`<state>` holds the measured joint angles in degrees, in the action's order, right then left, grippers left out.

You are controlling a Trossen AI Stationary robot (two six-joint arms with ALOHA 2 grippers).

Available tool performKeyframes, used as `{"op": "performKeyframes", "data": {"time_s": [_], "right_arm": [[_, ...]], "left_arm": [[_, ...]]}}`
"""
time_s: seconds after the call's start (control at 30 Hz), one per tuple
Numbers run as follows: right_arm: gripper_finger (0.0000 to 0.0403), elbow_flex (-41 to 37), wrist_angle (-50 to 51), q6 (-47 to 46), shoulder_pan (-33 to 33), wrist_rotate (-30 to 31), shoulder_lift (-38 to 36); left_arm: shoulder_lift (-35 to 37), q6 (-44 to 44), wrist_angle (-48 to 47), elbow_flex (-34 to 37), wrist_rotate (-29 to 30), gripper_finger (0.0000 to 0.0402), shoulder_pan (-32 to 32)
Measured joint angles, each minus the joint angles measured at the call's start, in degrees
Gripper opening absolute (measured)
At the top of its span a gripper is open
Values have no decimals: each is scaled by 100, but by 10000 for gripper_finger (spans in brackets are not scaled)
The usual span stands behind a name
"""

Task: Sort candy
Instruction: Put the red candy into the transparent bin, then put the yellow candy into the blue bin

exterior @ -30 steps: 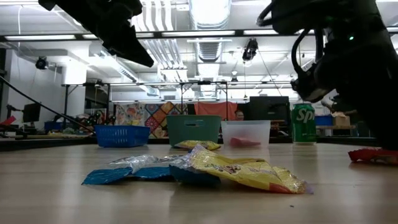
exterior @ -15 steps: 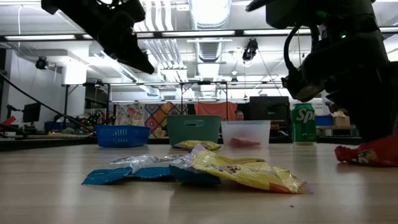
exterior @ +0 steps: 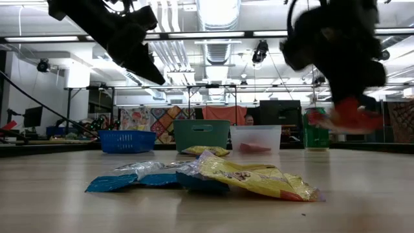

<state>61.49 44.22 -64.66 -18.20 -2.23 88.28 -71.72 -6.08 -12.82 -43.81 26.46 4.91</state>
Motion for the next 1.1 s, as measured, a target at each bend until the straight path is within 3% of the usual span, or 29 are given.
{"op": "performKeyframes", "data": {"time_s": [0.17,0.43,0.63,0.77,1.1], "right_arm": [[9,0,-17,703,466,1145,-601],[9,0,-473,2061,2009,2939,-1021],[13,0,-1571,2691,3162,2667,-685],[29,0,-1665,2793,3678,2369,-356],[87,0,-1667,2919,3849,2287,45]], "left_arm": [[2,-62,58,0,-2,87,24],[7,-111,173,0,-3,87,30],[8,-193,168,0,-4,87,30],[9,-193,165,0,-4,87,30],[9,-195,162,0,-7,87,30]]}}
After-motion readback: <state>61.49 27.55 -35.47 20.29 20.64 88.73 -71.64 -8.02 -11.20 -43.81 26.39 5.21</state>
